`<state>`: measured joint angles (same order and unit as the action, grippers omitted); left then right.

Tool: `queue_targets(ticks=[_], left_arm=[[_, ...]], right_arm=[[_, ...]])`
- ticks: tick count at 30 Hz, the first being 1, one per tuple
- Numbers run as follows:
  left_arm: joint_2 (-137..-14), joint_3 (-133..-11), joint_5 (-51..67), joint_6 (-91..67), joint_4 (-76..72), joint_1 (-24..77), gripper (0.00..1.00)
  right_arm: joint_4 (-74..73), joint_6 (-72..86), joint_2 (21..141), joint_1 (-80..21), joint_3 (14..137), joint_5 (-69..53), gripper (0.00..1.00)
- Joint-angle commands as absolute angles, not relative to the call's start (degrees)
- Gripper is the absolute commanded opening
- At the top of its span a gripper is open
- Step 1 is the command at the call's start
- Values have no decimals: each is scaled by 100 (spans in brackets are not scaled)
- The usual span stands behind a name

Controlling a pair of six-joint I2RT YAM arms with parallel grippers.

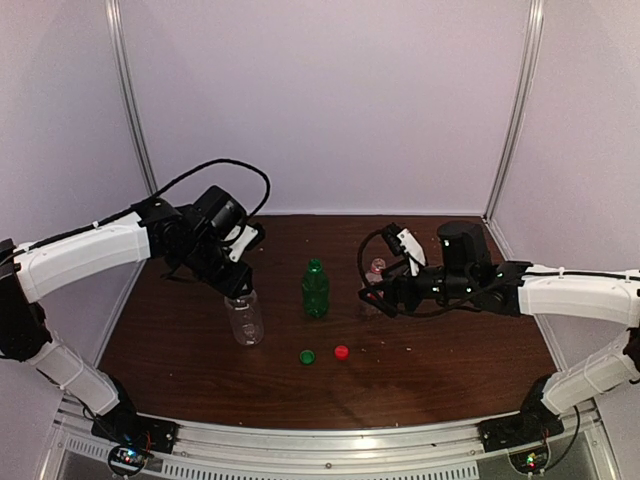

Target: Unscrew the bottle caps

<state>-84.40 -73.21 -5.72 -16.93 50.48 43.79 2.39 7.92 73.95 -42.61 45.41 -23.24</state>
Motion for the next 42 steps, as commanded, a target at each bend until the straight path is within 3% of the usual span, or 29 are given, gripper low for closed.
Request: queue_targets(ticks=[1, 4, 19, 26, 37, 42], left_arm=[[-8269, -7507, -269, -1569, 4984, 4328, 28], [-8189, -7685, 83, -1400, 4956, 4333, 21], [-8442, -8683, 3522, -1093, 3749, 4333, 6], [-8707, -8868, 4136, -1323, 3174, 4333, 0], [-8800, -8738, 4683, -1684, 2629, 4346, 0], [-8856, -8689, 4471, -1872, 2606, 4355, 0]], right_arm=[[454, 877, 7442, -4244, 4691, -2304, 95], [485, 912, 7481, -4245, 4772, -2452, 95], [524, 343, 7723, -4473, 5391, -4256, 100], [232, 185, 7860, -4567, 5703, -4557, 100], [43, -154, 8245, -4730, 6009, -4346, 99], [81, -158, 8209, -4817, 6015, -4059, 85]])
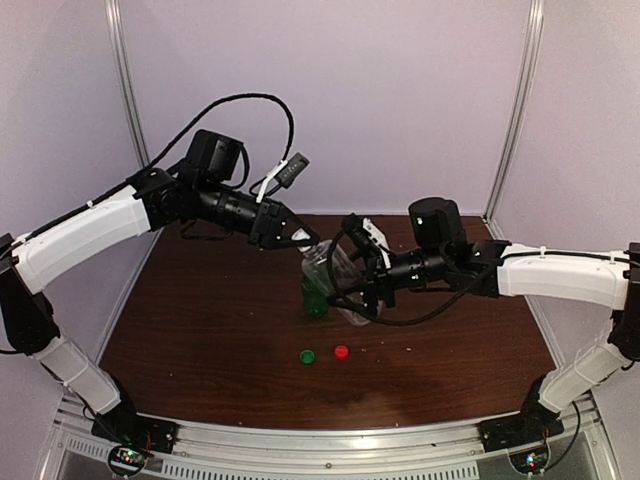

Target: Unscrew the bottle caps

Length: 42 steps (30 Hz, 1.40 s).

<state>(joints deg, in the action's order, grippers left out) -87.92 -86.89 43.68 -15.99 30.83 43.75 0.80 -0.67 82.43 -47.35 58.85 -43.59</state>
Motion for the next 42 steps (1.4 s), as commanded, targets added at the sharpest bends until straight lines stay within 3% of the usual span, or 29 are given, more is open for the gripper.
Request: queue_targets(ticks=[1, 7, 10, 15, 20, 36, 38, 42], left_arm=[[-8863, -8680, 4337, -1965, 2601, 4352, 0], [-8922, -8607, 3268, -2826, 2630, 4368, 0], [-8936, -8526, 2813, -3189, 2639, 4377, 0], [-8938, -8295, 2551, -3682, 2336, 4377, 0], [-8908, -8226, 2543, -3812, 2079, 4377, 10], [-8238, -7904, 3317, -2542, 1443, 4297, 87], [-8140, -7829, 3575, -2334, 1381, 4268, 93], [-7934, -7487, 4593, -1980, 689, 4247, 94]], right_arm=[[100, -165, 8190, -4843, 6004, -3923, 81], [197, -306, 8046, -5031, 5845, -2653, 52], [206, -453, 8018, -5251, 5773, -1566, 44], [284, -703, 8094, -5650, 5687, -304, 40], [328, -687, 8103, -5711, 5625, -299, 41], [519, -472, 7645, -5461, 5370, -2714, 45], [546, -384, 7622, -5385, 5379, -3112, 46], [706, -151, 7631, -5243, 5383, -3855, 46]])
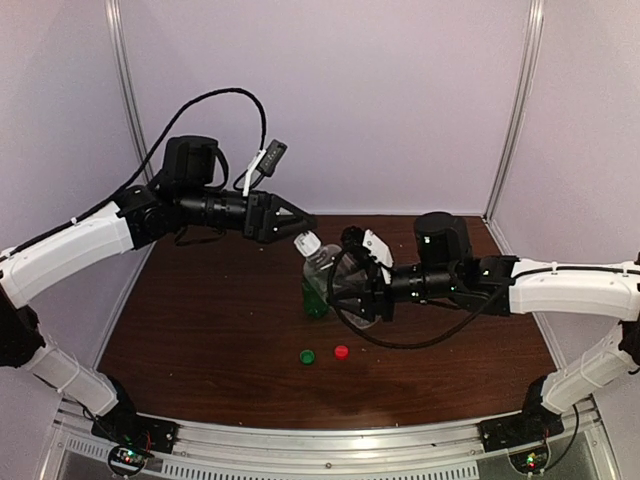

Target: Unscrew the bottle caps

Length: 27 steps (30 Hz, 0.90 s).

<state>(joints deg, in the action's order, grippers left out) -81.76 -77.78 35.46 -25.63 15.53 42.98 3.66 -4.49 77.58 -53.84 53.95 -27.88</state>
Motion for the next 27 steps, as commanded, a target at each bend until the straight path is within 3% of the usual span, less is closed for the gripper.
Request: queue_targets(ticks=[1, 10, 17, 25, 27], left_arm=[[-7896, -7397, 4838, -1925, 477, 4252, 94], [-7924, -7178, 5547, -1759, -465, 4254, 80], [-8205, -7306, 5715, -2014, -716, 4262, 62], [-8304, -7329, 5781, -2163, -795, 4297, 49], [-8321, -7358, 5777, -2219, -782, 4311, 39]], right_arm=[[768, -70, 7637, -5209, 5387, -4028, 46], [1619, 791, 7785, -4981, 5366, -5213, 47], [1739, 881, 7908, -4966, 5405, -5312, 47], [1810, 947, 7948, -4945, 5414, -5234, 47], [1756, 944, 7941, -4940, 5417, -5062, 47]])
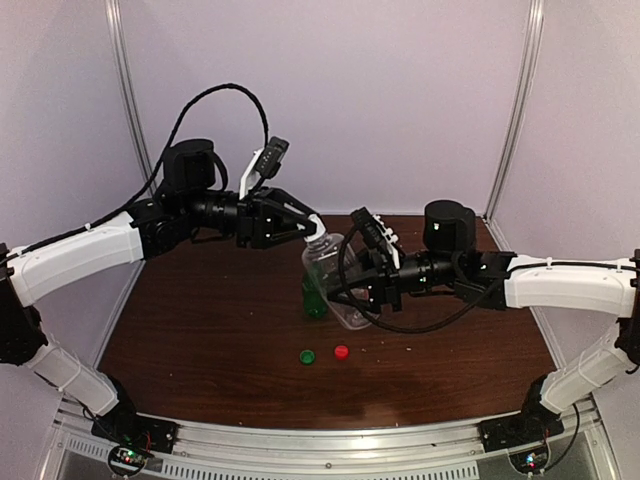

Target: Unscrew the bottle caps

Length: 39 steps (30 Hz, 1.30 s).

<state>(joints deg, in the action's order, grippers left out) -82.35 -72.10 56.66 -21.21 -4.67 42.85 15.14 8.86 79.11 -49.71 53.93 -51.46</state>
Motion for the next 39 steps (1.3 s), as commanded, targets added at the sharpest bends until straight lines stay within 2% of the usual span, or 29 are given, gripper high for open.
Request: queue_targets(ticks=[1, 5, 7, 17, 18, 21, 25, 33, 35, 39], left_arm=[[-8335, -7383, 5747, -2260, -753, 4310, 35], [-8351, -7475, 5371, -2473, -552, 4354, 17], [-8354, -7519, 4963, -2659, -430, 4379, 0], [-8338, -7988, 1806, -3881, 1017, 4742, 0], [-8337, -8001, 1644, -3966, 996, 4792, 2], [-8360, -8128, 1545, -3946, 934, 4894, 16], [-8314, -8090, 1872, -3520, 577, 4878, 40], [-8072, -7587, 3741, -2921, -466, 4426, 79], [-8036, -7542, 4169, -2612, -503, 4406, 86], [-8050, -7492, 5086, -2096, -533, 4403, 90]], right_arm=[[1704, 930, 7933, -4932, 5422, -4944, 47], [1461, 835, 7885, -4930, 5469, -4241, 46], [1228, 745, 7884, -4930, 5553, -3748, 46], [835, 434, 7848, -5041, 5546, -1442, 43], [829, 405, 7861, -5076, 5539, -1306, 43], [839, 387, 7879, -5133, 5524, -1250, 43], [923, 366, 7758, -5124, 5423, -1607, 46], [879, 129, 7512, -5051, 5318, -3094, 52], [906, 134, 7498, -5008, 5317, -3608, 53], [1039, 296, 7530, -4965, 5362, -4416, 54]])
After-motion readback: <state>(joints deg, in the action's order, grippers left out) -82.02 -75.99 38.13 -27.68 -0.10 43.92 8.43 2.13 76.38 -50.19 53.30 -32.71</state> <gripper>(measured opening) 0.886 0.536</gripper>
